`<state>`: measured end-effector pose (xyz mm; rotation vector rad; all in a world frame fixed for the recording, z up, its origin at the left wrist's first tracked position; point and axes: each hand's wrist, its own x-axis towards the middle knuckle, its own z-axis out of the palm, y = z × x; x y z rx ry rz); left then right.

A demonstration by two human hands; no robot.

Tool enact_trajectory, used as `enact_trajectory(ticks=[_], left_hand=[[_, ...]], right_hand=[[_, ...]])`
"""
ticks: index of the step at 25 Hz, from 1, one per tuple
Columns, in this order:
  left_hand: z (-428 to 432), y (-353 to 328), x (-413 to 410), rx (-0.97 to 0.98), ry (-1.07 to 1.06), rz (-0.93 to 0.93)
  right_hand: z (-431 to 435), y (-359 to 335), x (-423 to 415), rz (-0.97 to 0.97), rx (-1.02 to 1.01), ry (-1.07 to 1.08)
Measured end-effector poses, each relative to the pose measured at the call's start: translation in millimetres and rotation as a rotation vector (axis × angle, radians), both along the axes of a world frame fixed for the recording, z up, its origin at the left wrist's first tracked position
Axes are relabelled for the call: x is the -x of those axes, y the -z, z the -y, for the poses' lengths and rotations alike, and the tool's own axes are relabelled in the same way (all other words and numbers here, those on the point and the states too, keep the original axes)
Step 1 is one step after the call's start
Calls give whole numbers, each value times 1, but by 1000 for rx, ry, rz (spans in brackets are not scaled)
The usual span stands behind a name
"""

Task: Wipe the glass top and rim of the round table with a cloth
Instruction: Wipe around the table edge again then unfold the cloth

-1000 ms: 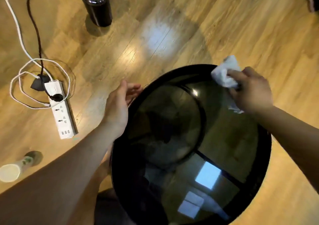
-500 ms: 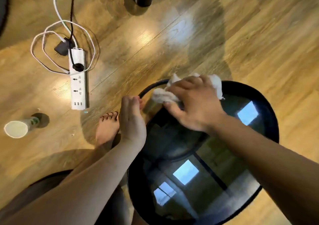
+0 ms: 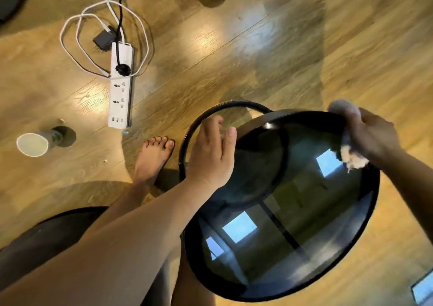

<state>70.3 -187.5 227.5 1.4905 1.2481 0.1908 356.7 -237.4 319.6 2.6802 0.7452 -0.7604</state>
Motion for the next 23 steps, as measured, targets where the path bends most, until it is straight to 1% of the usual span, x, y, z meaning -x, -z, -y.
enact_trajectory(ticks=[1,2,3,5,6,7,8,9,11,12,14,16,17,18,19,21,22,23], left_hand=[[0,0,0,0,-9,-2],[1,0,2,-12,-27,5],[2,1,3,-37,-65,23],[4,2,6,-83,-145,50],[4,2,8,-114,-133,35],[2,2,9,-152,-83,19],[1,3,7,-175,-26,10],[1,2,4,-179,24,1],[3,-2,2,-177,91,-21],[2,-5,3,-192,134,-28],[-11,-9,-4,-255,246,-22],[-31,-10,-35,-346,335,29],[-41,-12,-60,-399,378,76],[-47,-15,-90,-458,424,134],[-48,-20,-121,-527,463,197],[-44,-28,-170,-689,485,316],[-42,-28,-183,-731,487,344],[-39,-26,-187,-729,511,334]], right_hand=[[-11,14,23,0,-59,-114],[-25,24,58,-59,-104,-282],[-37,33,99,-153,-183,-442],[-45,35,163,-373,-251,-750],[-44,31,164,-422,-265,-848],[-39,30,146,-391,-304,-906],[-30,35,116,-315,-343,-899],[-18,40,79,-217,-349,-778],[13,42,14,15,-307,-336],[38,41,-8,101,-240,-134],[76,34,-30,128,-117,153],[85,27,-38,171,-65,341],[74,28,-39,176,-82,373],[55,34,-32,143,-130,328],[35,37,-21,82,-191,200],[-5,51,10,-92,-305,-124],[-17,54,23,-191,-328,-249],[-21,55,24,-237,-324,-357]])
